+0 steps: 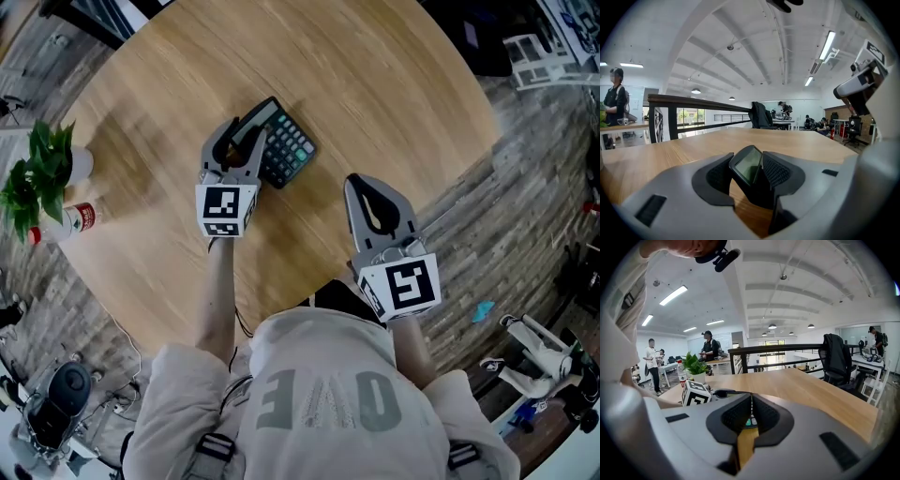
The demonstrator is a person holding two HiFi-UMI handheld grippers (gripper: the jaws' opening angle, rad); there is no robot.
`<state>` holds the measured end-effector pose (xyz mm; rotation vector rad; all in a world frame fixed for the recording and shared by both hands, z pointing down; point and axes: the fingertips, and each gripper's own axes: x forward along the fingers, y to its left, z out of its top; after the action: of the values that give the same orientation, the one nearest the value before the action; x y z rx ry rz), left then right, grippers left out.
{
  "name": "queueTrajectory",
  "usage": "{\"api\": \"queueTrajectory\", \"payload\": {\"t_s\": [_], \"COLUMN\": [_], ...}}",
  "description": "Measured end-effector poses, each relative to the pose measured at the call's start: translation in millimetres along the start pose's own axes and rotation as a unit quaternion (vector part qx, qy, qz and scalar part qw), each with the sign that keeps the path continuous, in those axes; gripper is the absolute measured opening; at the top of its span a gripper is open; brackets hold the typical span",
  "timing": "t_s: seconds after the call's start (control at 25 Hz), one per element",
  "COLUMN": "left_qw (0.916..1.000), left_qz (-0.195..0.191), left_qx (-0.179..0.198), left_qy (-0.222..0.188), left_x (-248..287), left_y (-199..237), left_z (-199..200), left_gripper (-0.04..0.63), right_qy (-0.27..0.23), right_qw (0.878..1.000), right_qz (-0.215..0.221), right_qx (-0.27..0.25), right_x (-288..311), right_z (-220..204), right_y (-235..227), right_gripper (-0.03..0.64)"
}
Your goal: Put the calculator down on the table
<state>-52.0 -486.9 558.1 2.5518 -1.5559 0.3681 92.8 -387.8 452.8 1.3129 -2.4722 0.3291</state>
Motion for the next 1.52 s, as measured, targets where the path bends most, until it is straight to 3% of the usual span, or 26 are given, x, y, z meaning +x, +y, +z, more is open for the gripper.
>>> {"api": "queueTrajectory", "payload": {"t_s": [0.36, 0.52, 0.92, 1.2, 1.4, 1.52], "left_qw": [0.9973, 0.9966, 0.988, 0.9832, 0.9828, 0.9765], "left_qz": [0.03, 0.041, 0.068, 0.12, 0.117, 0.129], "left_qx": [0.067, 0.072, 0.137, 0.128, 0.107, 0.119], "left_qy": [0.007, 0.006, 0.024, -0.05, -0.094, -0.126], "left_x": [-0.7, -2.2, -15.4, -58.9, -108.2, -133.1], "left_y": [-1.3, 3.6, 3.8, 5.6, -30.9, -47.9], "left_z": [4.4, 4.5, 8.7, 79.6, 131.9, 164.4], "left_gripper": [0.193, 0.193, 0.192, 0.192, 0.184, 0.142], "right_qy": [-0.001, -0.002, -0.008, -0.051, -0.101, -0.15], "right_qw": [1.0, 1.0, 1.0, 0.999, 0.994, 0.988], "right_qz": [0.004, 0.004, -0.001, -0.004, -0.003, 0.005], "right_qx": [-0.004, -0.004, -0.012, -0.018, -0.029, -0.042], "right_x": [-2.7, -4.1, -7.1, -17.0, -42.8, -50.2], "right_z": [1.9, 1.6, 5.9, 30.9, 63.9, 89.4], "right_y": [7.3, 10.4, 10.9, 10.9, 16.8, 20.3], "right_gripper": [0.021, 0.021, 0.021, 0.021, 0.021, 0.021]}}
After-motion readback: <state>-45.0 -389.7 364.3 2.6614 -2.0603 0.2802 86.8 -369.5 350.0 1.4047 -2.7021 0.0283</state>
